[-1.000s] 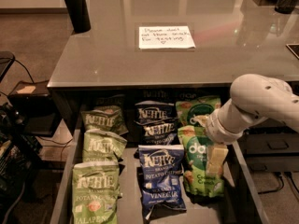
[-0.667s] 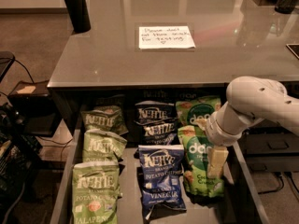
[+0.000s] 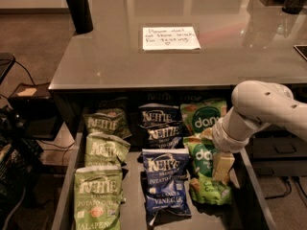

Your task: Pick green rice chip bag from top drawer and place on counter

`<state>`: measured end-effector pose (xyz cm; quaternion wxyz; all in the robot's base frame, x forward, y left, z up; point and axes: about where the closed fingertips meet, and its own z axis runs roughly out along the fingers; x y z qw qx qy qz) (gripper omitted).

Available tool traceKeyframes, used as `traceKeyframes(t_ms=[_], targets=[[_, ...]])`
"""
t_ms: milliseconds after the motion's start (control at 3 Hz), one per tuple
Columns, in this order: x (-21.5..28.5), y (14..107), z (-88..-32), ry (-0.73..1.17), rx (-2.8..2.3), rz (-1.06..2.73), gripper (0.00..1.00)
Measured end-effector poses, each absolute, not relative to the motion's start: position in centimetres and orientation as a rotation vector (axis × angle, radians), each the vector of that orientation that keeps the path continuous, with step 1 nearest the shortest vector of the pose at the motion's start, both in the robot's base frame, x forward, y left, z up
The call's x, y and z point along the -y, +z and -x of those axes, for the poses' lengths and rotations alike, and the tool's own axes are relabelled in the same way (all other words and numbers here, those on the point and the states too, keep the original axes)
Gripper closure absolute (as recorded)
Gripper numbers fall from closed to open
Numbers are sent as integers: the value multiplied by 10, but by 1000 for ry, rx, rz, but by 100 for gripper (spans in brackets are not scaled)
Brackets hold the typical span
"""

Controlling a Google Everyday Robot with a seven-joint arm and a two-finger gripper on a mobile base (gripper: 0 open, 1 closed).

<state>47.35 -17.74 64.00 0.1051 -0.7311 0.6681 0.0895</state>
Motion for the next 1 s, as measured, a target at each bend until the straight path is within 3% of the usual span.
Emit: traceKeyframes(t_ms=[1000], targets=[[171,701,-466,385,-2130,1907,94]])
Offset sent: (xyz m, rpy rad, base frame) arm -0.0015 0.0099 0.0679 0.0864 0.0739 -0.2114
